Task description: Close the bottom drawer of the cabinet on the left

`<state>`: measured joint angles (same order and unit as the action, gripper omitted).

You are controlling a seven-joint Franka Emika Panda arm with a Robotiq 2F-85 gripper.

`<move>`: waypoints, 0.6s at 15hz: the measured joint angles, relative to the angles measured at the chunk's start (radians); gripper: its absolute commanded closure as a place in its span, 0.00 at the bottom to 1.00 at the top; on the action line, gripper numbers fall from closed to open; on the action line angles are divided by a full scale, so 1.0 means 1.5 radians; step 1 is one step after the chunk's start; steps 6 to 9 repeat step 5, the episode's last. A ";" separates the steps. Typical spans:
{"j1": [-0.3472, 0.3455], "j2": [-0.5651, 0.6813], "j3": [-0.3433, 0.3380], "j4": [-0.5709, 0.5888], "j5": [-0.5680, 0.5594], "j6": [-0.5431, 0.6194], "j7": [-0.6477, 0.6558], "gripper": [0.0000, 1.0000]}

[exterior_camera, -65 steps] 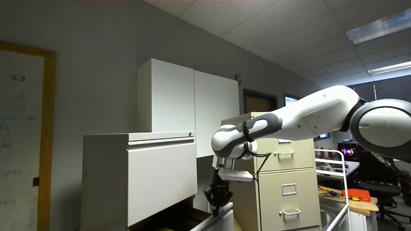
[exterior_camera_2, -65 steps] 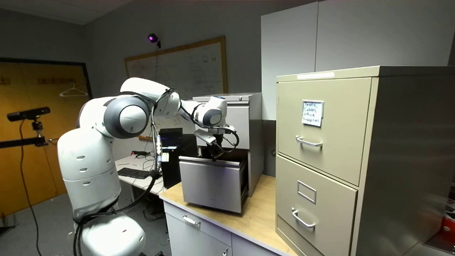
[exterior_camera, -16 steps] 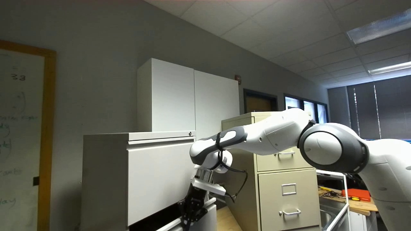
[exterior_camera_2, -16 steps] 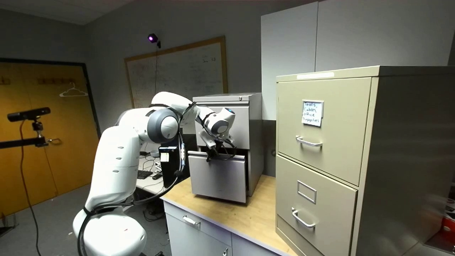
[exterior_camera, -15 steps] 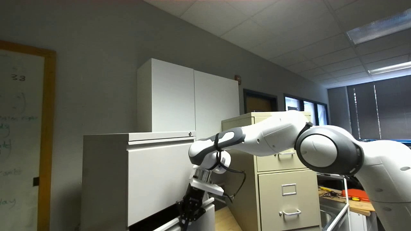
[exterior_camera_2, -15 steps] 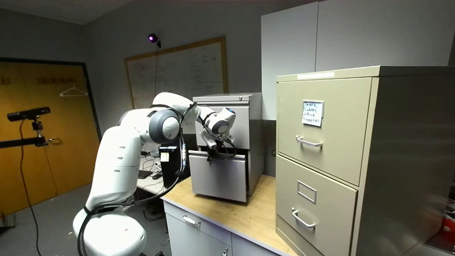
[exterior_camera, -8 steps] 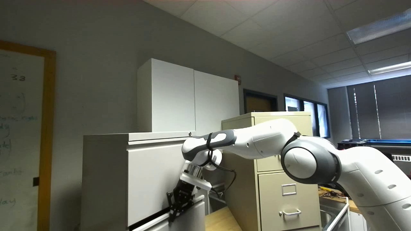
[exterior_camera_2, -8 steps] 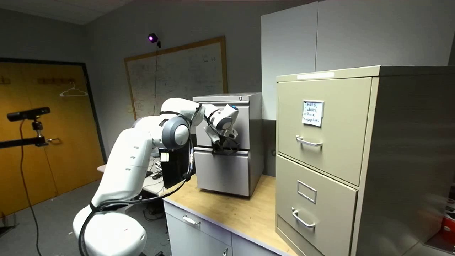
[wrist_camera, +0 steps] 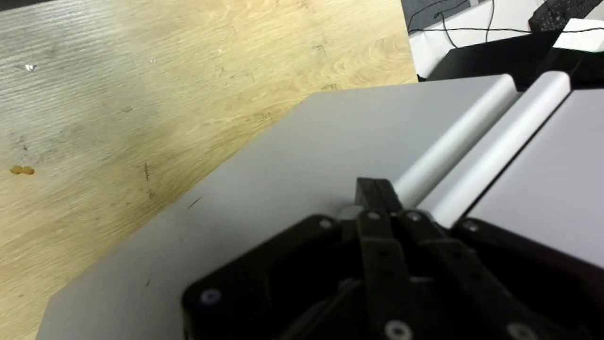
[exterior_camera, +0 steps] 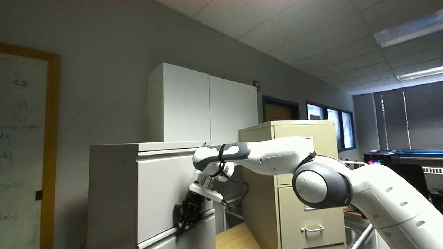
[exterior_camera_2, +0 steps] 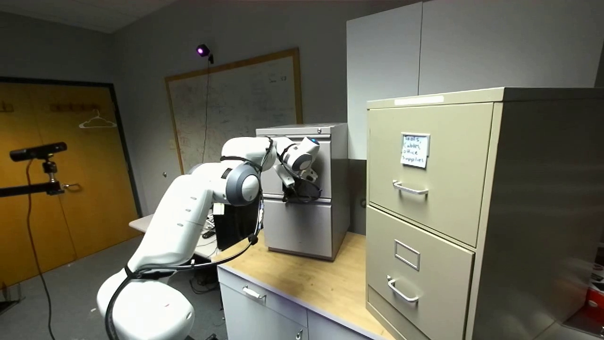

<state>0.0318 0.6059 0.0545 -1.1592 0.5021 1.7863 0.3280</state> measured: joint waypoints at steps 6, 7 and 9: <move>-0.002 0.023 0.000 0.047 0.000 -0.045 0.009 1.00; -0.002 0.023 0.000 0.047 0.000 -0.045 0.009 1.00; -0.002 0.023 0.000 0.047 0.000 -0.045 0.009 1.00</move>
